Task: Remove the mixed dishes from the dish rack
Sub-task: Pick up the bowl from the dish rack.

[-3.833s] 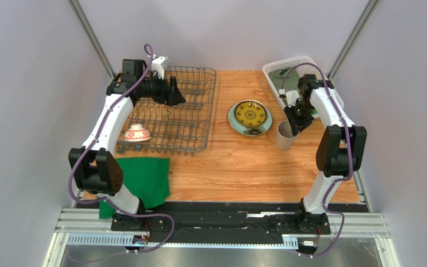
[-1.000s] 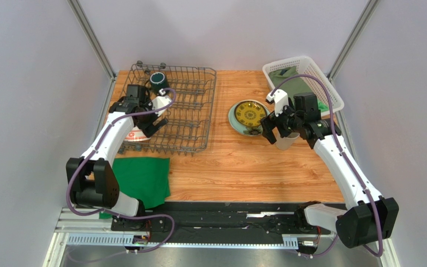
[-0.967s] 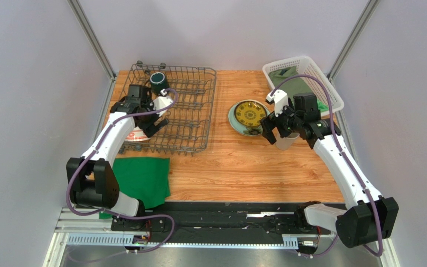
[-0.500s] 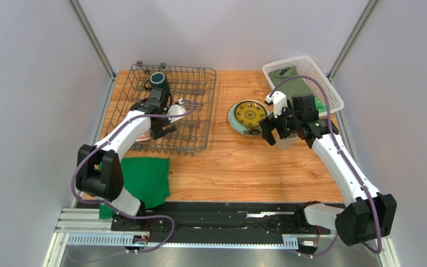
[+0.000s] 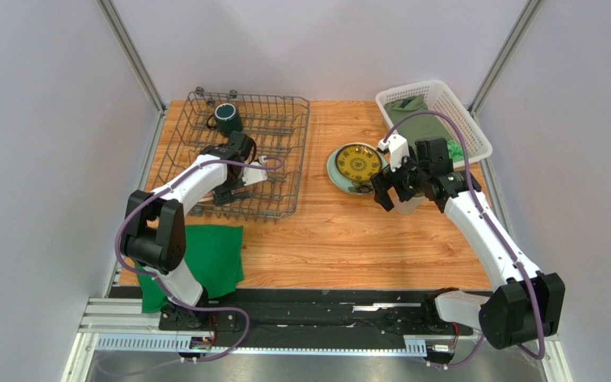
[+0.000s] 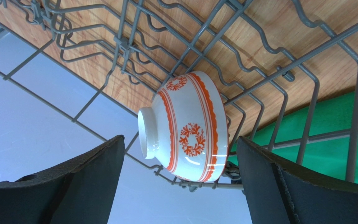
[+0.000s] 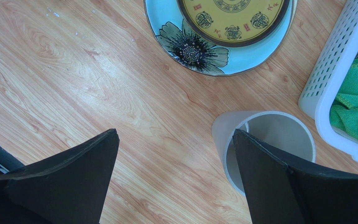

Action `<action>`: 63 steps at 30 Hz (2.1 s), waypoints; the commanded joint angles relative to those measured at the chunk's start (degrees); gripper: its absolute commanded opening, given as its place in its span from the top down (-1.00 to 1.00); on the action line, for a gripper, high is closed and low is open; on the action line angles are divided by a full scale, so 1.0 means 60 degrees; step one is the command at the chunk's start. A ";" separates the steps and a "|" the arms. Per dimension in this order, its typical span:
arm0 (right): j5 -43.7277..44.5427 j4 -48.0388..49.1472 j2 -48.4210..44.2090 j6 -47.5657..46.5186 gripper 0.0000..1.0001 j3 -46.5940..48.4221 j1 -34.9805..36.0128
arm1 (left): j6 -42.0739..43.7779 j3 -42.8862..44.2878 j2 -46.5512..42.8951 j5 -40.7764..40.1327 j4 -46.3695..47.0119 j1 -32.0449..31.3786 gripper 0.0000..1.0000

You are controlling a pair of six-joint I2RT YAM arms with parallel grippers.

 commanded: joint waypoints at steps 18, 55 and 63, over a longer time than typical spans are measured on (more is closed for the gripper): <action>-0.0021 0.0178 0.0232 -0.0235 -0.98 -0.0028 0.0058 | 0.0365 0.0627 0.0771 -0.0814 -0.0431 -0.0033 -0.96; -0.0065 -0.0012 0.0642 -0.0469 -0.98 -0.0014 0.0058 | -0.0265 0.1067 0.1811 -0.1649 -0.1031 0.0450 -0.98; -0.0021 -0.0041 0.0686 -0.0513 -0.98 -0.0014 0.0058 | -0.0455 0.1052 0.1972 -0.1708 -0.1178 0.0465 -0.98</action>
